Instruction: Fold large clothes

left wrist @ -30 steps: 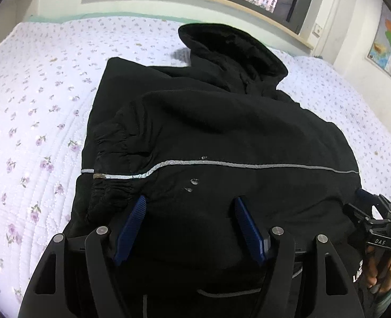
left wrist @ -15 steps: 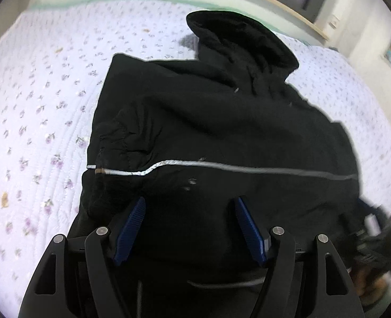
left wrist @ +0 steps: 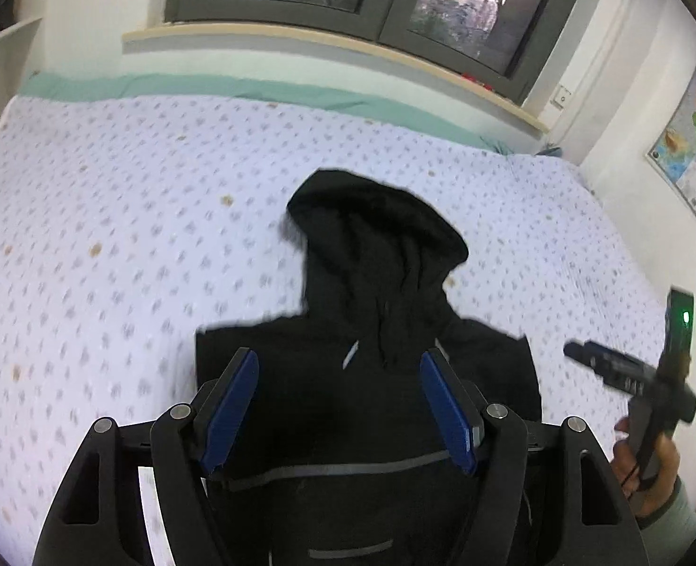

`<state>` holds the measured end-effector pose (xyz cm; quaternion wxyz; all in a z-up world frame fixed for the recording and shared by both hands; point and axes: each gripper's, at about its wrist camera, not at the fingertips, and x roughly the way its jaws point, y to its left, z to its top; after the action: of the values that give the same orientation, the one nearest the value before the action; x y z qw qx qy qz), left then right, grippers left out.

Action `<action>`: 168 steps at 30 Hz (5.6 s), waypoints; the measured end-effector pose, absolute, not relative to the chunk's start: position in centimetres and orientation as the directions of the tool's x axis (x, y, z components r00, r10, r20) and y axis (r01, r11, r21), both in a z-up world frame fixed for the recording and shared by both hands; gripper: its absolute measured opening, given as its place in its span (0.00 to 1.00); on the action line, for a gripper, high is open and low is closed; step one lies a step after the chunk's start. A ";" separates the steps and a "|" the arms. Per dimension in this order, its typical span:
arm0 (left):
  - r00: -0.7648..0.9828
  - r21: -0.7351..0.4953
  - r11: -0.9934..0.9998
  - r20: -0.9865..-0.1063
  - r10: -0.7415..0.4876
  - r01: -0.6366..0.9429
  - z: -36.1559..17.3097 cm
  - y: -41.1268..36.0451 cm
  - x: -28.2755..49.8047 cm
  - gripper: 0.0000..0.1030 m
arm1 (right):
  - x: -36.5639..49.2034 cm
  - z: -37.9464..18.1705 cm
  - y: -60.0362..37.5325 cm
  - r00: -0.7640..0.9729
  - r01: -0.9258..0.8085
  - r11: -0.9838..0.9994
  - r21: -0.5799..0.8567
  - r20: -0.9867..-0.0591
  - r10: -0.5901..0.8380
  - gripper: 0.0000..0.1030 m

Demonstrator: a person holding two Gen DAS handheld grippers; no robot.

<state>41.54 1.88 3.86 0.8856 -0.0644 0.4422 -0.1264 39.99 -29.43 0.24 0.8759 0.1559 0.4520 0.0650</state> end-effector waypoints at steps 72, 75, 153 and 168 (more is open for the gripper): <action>0.459 -0.398 0.862 -0.731 -0.505 0.314 -5.4 2.6 68.4 0.84 | 68.9 -9.8 -26.8 0.385 -0.297 0.863 0.408 -0.776 0.500 0.75; 0.398 -0.434 0.835 -0.738 -0.545 0.338 -5.7 3.1 72.2 0.84 | 71.6 -9.7 -26.6 0.378 -0.325 0.859 0.395 -0.779 0.501 0.79; 0.365 -0.399 0.825 -0.756 -0.543 0.401 -12.6 -0.6 32.0 0.53 | 36.7 -19.8 -12.9 0.476 -0.352 0.897 0.268 -0.774 0.418 0.70; 0.402 -0.518 0.792 -0.682 -0.611 0.323 -16.2 1.5 27.2 0.53 | 29.8 -21.5 -12.0 0.587 -0.374 0.905 0.204 -0.702 0.402 0.73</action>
<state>27.16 1.55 -16.17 0.8231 -0.1537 0.4674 -0.2837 29.79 -11.96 -21.47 0.8907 0.0173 0.3986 0.2178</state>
